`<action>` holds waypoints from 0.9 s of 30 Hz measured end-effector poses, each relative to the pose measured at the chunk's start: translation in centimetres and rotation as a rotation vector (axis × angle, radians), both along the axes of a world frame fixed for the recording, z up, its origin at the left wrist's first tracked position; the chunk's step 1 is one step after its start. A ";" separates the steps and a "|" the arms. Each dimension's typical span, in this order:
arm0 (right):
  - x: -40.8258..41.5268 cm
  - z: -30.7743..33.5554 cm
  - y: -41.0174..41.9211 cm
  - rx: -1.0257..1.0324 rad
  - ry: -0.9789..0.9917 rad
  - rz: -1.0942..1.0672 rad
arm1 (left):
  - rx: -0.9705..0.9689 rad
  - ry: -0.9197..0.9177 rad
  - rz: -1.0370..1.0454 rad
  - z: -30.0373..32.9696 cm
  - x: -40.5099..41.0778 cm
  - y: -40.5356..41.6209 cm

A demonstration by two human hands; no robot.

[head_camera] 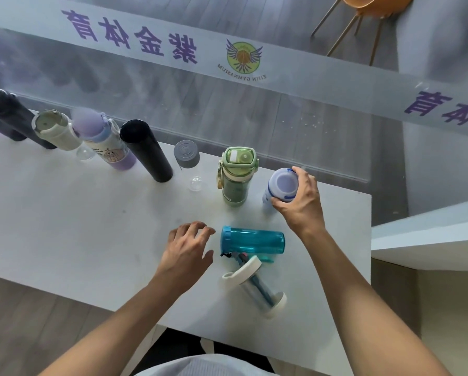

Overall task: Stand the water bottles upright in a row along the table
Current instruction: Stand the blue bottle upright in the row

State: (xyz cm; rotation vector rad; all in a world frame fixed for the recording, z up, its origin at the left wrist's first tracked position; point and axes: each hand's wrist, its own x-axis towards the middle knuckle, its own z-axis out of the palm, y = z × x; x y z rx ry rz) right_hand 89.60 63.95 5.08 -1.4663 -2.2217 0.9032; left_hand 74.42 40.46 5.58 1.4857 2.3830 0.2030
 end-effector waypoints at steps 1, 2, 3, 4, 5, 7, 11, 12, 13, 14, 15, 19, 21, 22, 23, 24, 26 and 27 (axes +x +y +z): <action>0.0 0.0 0.0 0.003 -0.007 -0.002 | -0.003 -0.003 0.001 -0.1 0.0 0.0; 0.1 -0.1 0.0 0.006 -0.014 -0.004 | -0.008 -0.005 0.001 -0.1 -0.1 0.0; 0.1 -0.2 0.0 0.008 -0.020 -0.004 | -0.014 -0.004 -0.004 -0.2 -0.2 0.0; 0.0 -0.3 0.0 0.004 -0.025 -0.003 | -0.019 -0.002 -0.012 -0.4 -0.2 0.0; 0.0 -0.4 0.1 -0.002 -0.030 -0.002 | -0.023 -0.001 -0.020 -0.5 -0.3 0.0; 0.1 -0.3 0.1 -0.013 -0.038 0.002 | -0.035 -0.007 -0.034 -0.8 -0.3 0.3; 0.9 0.4 -0.5 0.044 -0.048 -0.012 | -0.105 -0.039 -0.070 -1.7 -0.3 1.4; 1.2 0.5 -0.9 0.085 -0.063 -0.018 | -0.116 -0.047 -0.083 -2.1 -0.3 1.7; 1.6 0.6 -1.4 0.140 -0.086 -0.024 | -0.125 -0.054 -0.095 -2.5 -0.3 1.9; 2.1 0.5 -1.9 0.194 -0.108 -0.032 | -0.135 -0.063 -0.105 -2.9 -0.2 2.2; 2.5 0.5 -2.6 0.234 -0.114 -0.046 | -0.146 -0.073 -0.114 -3.2 -0.2 2.5; 4.2 0.0 -6.2 0.256 -0.081 -0.111 | -0.187 -0.079 -0.158 -4.3 -0.2 3.7; 4.9 -0.6 -8.1 0.211 -0.089 -0.105 | -0.208 -0.082 -0.179 -4.8 -0.3 4.1; 5.2 -0.9 -8.9 0.182 -0.098 -0.102 | -0.220 -0.085 -0.189 -5.0 -0.3 4.3; 5.4 -1.1 -9.6 0.148 -0.108 -0.105 | -0.229 -0.082 -0.198 -5.1 -0.3 4.4; 5.7 -1.3 -10.2 0.116 -0.113 -0.110 | -0.236 -0.078 -0.206 -5.2 -0.4 4.5; 6.1 -1.4 -11.2 0.068 -0.116 -0.116 | -0.240 -0.082 -0.211 -5.6 -0.4 4.7; 6.3 -1.4 -11.5 0.055 -0.121 -0.117 | -0.238 -0.093 -0.209 -5.7 -0.4 4.7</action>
